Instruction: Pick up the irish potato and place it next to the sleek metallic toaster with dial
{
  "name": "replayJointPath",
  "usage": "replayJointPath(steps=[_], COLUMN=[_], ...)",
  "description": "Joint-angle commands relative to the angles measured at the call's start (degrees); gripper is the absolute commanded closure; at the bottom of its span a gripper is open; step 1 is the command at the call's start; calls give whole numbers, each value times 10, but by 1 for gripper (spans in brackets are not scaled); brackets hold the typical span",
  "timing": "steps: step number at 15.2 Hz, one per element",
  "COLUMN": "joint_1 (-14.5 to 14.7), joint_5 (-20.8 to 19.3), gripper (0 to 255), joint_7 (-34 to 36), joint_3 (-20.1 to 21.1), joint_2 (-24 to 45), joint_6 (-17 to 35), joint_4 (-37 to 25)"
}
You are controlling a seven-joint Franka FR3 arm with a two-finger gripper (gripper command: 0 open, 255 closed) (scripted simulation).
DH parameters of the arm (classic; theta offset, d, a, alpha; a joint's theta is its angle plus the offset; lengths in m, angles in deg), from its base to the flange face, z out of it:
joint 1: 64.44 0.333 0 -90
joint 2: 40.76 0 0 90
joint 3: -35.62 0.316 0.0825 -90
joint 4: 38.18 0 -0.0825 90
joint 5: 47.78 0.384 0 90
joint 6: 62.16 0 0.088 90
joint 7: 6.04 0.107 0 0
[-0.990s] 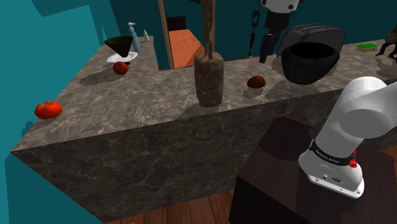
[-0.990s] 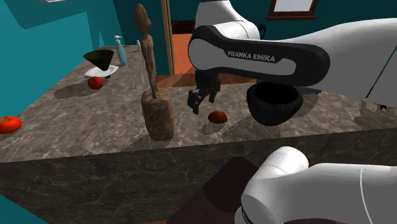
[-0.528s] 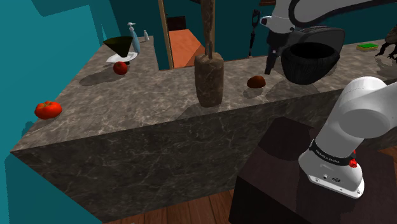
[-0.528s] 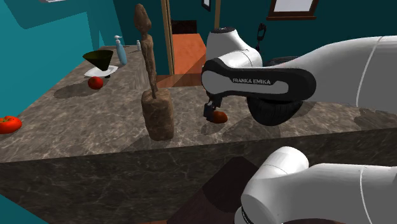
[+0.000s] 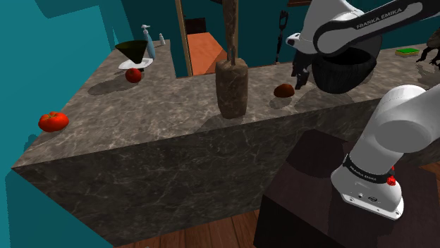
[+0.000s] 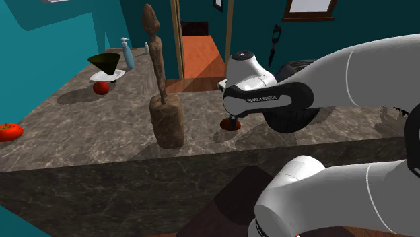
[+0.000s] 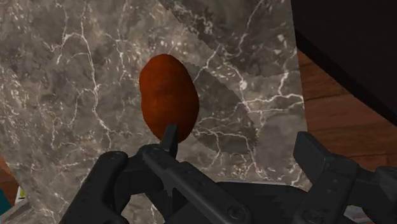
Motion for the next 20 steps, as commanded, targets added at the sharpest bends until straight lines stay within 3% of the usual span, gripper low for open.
replayJointPath(steps=[1, 7, 14, 20], joint_1=[-2, 20, 32, 33], joint_5=[-30, -77, -66, -64], gripper=[0, 0, 0, 0], joint_7=[-46, -169, -175, -177], joint_3=[-30, -119, -147, -149], joint_2=[33, 164, 241, 248], joint_6=[52, 202, 279, 286], joint_4=[2, -28, -30, -30])
